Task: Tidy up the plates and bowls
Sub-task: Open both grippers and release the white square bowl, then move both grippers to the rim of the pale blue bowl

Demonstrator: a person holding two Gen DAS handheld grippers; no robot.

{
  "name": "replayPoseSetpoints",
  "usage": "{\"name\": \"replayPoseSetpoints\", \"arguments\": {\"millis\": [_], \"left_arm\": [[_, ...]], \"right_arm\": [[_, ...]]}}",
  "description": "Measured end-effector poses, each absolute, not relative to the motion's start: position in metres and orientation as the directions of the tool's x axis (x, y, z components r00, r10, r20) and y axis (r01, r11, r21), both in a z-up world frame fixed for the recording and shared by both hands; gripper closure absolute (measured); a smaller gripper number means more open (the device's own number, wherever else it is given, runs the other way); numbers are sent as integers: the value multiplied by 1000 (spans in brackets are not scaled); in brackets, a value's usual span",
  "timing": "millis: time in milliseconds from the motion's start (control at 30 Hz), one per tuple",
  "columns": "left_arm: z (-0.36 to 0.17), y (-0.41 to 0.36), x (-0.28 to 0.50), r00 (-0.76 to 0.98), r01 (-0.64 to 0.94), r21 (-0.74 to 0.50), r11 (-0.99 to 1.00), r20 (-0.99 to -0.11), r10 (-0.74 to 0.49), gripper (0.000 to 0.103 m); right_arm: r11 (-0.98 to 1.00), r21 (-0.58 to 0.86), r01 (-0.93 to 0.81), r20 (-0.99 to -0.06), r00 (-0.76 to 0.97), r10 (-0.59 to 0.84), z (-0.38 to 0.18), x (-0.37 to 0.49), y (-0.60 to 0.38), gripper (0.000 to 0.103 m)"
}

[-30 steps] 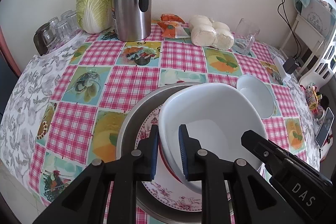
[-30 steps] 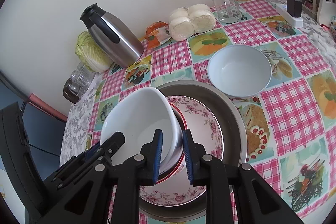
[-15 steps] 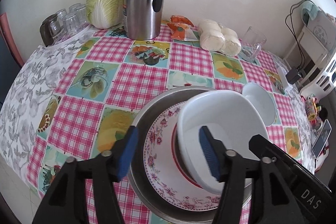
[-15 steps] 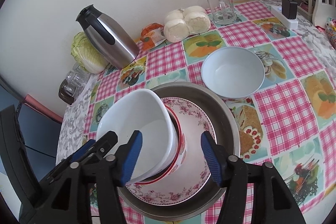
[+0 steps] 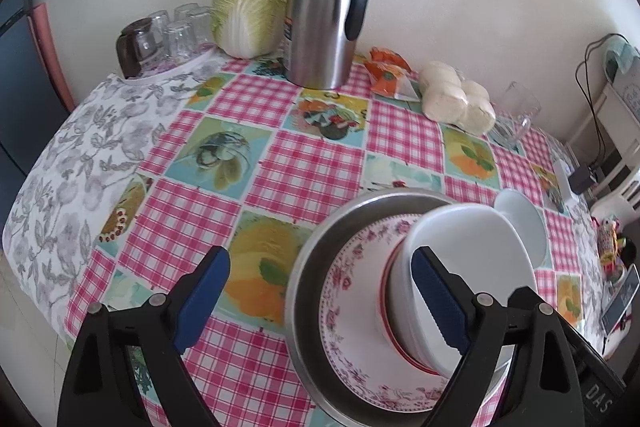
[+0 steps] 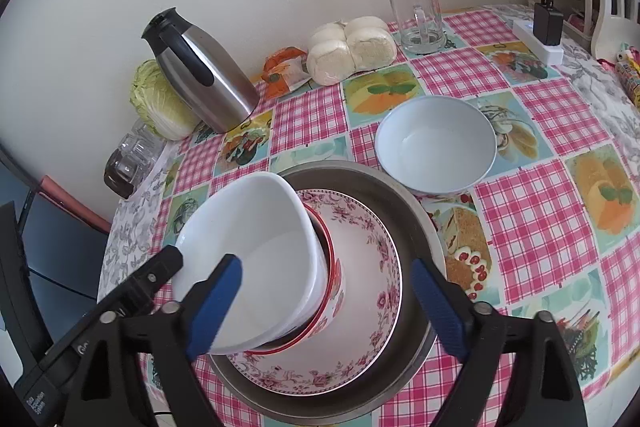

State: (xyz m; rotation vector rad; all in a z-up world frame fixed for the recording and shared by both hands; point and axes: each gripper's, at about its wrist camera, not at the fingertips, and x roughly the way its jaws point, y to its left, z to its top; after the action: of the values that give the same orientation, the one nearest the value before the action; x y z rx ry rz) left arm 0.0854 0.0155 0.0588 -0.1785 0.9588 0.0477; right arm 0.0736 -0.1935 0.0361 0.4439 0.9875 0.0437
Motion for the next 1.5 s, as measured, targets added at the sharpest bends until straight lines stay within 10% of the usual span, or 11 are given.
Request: {"name": "replayPoseSetpoints", "arguments": {"millis": [867, 1500], "left_arm": [[77, 1, 72, 661, -187, -131, 974, -750, 26, 0], [102, -110, 81, 693, 94, -104, 990, -707, -140, 0]], "right_arm": [[918, 367, 153, -724, 666, 179, 59, 63, -222, 0], [869, 406, 284, -725, 679, 117, 55, 55, -314, 0]]}}
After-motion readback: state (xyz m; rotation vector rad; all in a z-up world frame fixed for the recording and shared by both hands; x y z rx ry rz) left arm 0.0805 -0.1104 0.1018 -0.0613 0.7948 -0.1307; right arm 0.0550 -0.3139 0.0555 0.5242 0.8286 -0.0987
